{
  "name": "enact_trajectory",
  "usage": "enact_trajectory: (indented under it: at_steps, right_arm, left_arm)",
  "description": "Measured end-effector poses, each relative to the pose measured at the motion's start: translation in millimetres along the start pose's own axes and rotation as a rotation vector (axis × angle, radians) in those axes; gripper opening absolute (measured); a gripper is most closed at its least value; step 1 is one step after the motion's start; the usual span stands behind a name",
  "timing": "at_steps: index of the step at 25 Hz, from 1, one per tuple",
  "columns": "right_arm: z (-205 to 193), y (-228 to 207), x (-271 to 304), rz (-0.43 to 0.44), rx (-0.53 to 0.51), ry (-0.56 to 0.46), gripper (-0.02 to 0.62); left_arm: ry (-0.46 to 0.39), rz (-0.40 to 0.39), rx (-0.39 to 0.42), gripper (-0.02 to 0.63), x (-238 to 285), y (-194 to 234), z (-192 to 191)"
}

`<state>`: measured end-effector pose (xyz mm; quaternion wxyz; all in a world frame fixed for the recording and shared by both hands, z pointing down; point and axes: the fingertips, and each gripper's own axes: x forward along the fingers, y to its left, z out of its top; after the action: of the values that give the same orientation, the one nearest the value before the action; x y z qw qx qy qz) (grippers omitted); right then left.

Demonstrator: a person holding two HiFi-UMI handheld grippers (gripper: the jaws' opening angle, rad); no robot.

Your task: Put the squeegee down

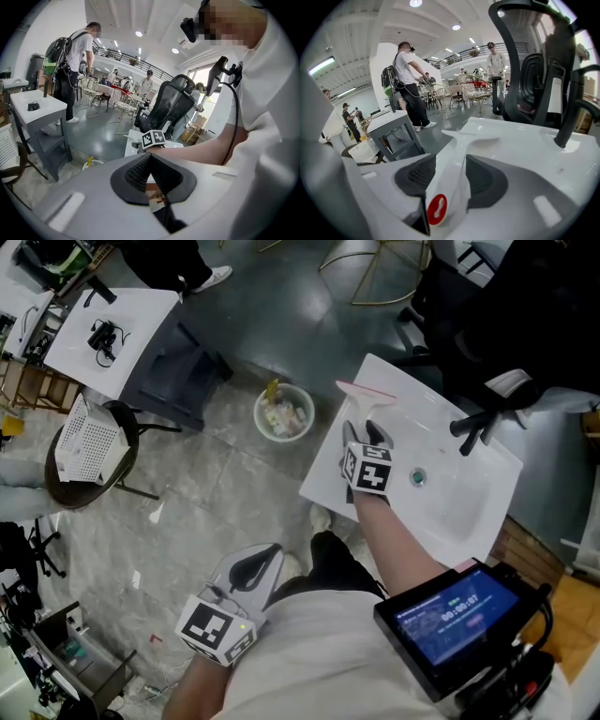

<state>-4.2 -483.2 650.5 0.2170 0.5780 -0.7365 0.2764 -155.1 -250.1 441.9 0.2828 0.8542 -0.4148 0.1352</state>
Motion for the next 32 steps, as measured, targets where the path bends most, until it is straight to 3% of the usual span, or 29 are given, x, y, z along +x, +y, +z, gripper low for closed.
enact_trajectory:
  at_steps: [10, 24, 28, 32]
  right_arm:
    - [-12, 5, -29, -0.020, 0.004, -0.023, 0.198]
    - [-54, 33, -115, -0.018, -0.052, -0.042, 0.196]
    - [-69, 50, -150, 0.004, -0.112, -0.042, 0.179]
    - [-85, 67, -187, 0.032, -0.181, -0.048, 0.101]
  left_arm:
    - [-0.013, -0.010, 0.012, 0.008, -26, -11, -16]
    - [-0.057, -0.050, 0.046, 0.008, -93, -32, -59]
    - [-0.075, -0.055, 0.034, 0.008, -117, -36, -74]
    - [-0.089, -0.052, 0.051, 0.008, -138, -41, -90]
